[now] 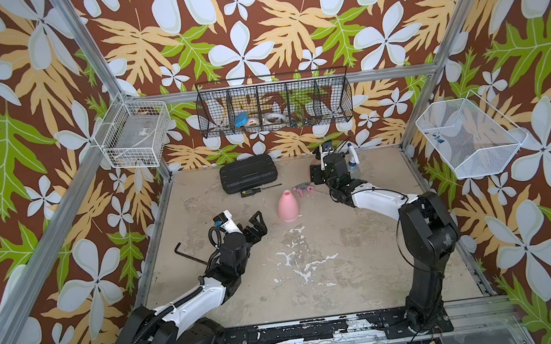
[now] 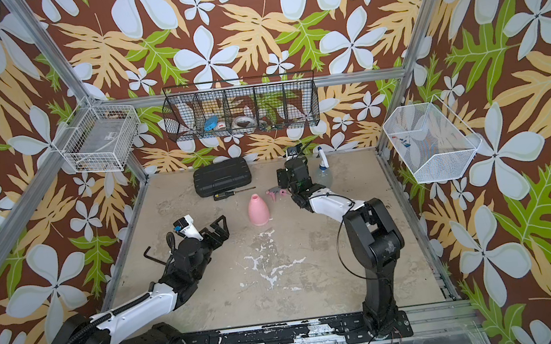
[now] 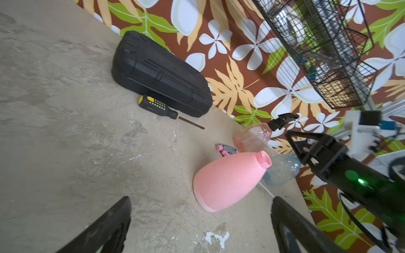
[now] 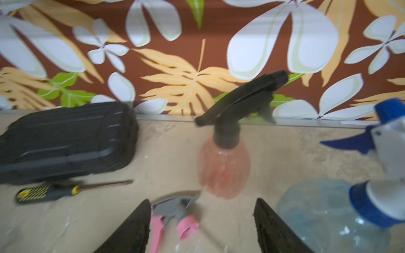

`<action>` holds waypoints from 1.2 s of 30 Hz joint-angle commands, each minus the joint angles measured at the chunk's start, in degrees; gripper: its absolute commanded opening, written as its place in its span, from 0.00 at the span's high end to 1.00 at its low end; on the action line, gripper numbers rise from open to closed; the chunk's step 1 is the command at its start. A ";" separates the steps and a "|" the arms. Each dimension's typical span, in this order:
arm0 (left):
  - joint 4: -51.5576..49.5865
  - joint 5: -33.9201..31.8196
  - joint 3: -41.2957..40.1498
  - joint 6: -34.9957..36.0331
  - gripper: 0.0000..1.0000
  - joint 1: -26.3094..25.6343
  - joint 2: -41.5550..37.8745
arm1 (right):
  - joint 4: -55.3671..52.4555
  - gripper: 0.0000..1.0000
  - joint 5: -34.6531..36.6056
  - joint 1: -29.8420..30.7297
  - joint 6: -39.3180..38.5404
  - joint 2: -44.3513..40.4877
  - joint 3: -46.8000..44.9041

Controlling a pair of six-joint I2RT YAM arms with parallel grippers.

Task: Attach spray nozzles to spray bottles
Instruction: Screw the spray nozzle on the spray bottle.

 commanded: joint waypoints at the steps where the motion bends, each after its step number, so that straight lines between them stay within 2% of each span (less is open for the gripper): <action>1: -9.46 -5.27 0.28 -2.22 0.00 1.09 -1.78 | -4.34 0.29 -3.59 3.90 5.91 -4.42 -5.18; 5: -11.87 0.52 -0.76 -3.32 0.00 5.32 -3.80 | -5.93 0.29 -4.50 8.19 7.21 -8.25 -8.15; 9: -13.46 3.13 -0.32 -3.14 0.00 6.38 -3.73 | -6.80 0.29 -2.92 8.36 8.12 -9.18 -5.67; 15: -11.00 2.70 -3.48 -3.81 0.00 6.38 -5.17 | -5.03 0.29 -10.25 9.14 7.63 -3.24 0.35; 21: -8.96 4.14 -4.33 -0.43 0.00 6.38 -7.22 | -4.61 0.30 -6.72 12.18 5.07 1.70 3.85; 24: -8.29 4.09 -4.78 -0.76 0.00 6.38 -6.58 | -3.51 0.34 -4.61 13.05 4.23 3.42 4.05; 29: -7.96 6.55 -3.41 -0.88 0.00 6.37 -5.07 | -2.04 0.50 -0.37 13.07 3.26 5.80 4.21; 36: -7.83 5.99 -3.39 0.85 0.00 6.38 -5.80 | 2.72 0.64 -1.38 13.07 4.40 4.82 1.37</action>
